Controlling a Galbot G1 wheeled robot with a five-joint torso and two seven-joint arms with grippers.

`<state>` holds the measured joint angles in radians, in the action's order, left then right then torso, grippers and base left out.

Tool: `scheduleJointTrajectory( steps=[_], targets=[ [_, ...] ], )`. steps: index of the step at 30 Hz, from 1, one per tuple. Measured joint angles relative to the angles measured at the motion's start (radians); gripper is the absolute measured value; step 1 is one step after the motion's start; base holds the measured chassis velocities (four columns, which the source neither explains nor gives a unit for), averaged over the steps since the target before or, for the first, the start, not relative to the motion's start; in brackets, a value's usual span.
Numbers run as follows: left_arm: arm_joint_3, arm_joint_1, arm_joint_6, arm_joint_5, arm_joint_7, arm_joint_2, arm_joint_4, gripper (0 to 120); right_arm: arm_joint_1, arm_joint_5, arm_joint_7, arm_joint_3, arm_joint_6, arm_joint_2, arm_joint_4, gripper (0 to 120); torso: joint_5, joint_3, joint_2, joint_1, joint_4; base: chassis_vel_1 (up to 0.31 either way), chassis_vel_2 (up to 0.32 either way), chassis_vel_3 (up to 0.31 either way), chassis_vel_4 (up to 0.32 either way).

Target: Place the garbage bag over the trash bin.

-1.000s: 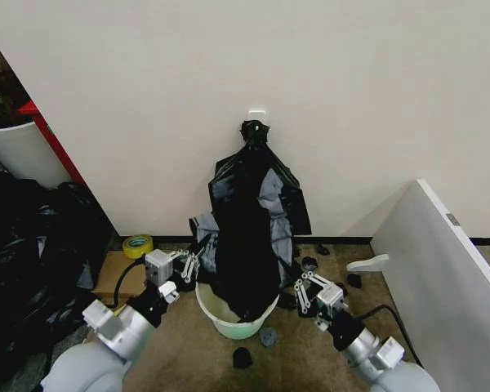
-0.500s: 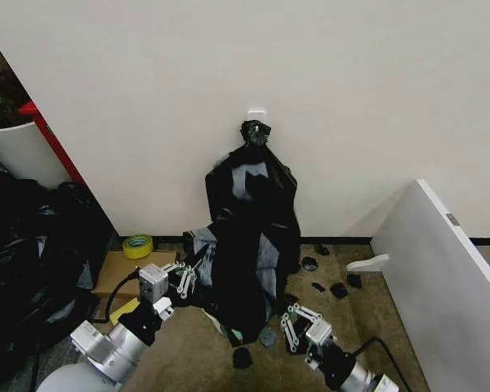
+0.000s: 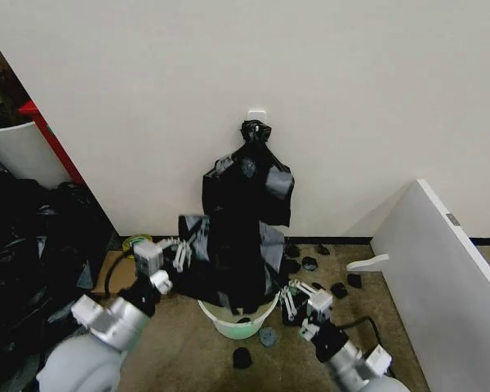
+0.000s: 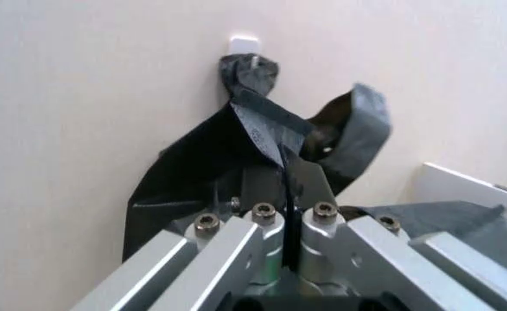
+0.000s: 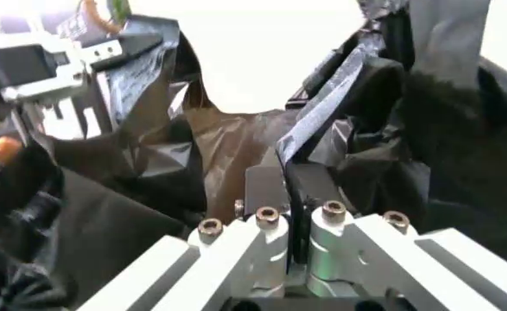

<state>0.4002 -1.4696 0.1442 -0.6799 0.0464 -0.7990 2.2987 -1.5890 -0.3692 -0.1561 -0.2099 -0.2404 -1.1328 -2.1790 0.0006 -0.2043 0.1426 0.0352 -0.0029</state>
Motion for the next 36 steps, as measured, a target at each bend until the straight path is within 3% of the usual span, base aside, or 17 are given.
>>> scheduleJointTrajectory(
  steps=[7, 8, 15, 26, 36],
  targets=[
    [-0.091, 0.091, -0.005, -0.018, 0.002, -0.026, -0.124, 0, 0.014, -0.016, 0.020, -0.031, 0.003, -0.008, 0.060, 0, -0.0001, 0.000, 0.000, 0.000, 0.0002, 0.000, 0.000, 0.000, 0.000],
    [-0.142, 0.116, -0.005, -0.007, 0.002, -0.035, -0.157, 0, 0.002, -0.038, 0.030, -0.045, 0.012, -0.002, 0.062, 0, -0.0002, 0.000, 0.000, 0.000, -0.0001, 0.000, 0.000, 0.000, 0.000],
    [-0.262, 0.157, -0.007, 0.036, 0.012, -0.082, -0.229, 0, -0.013, -0.094, 0.056, -0.049, 0.027, -0.005, 0.115, 0, -0.0002, 0.000, 0.000, 0.000, 0.0002, 0.000, 0.000, 0.000, 0.000],
    [-0.262, 0.123, 0.030, 0.060, 0.034, -0.119, -0.314, 0, -0.003, -0.049, 0.086, 0.025, 0.014, -0.096, 0.222, 0, 0.0000, 0.000, 0.000, 0.000, 0.0005, 0.000, 0.000, 0.000, 0.000],
    [-0.290, 0.084, 0.011, 0.054, 0.068, -0.150, -0.327, 0, -0.043, -0.076, 0.184, 0.010, 0.080, -0.071, 0.200, 0, -0.0002, 0.000, 0.000, 0.000, 0.0001, 0.000, 0.000, 0.000, 0.000]
  ],
)
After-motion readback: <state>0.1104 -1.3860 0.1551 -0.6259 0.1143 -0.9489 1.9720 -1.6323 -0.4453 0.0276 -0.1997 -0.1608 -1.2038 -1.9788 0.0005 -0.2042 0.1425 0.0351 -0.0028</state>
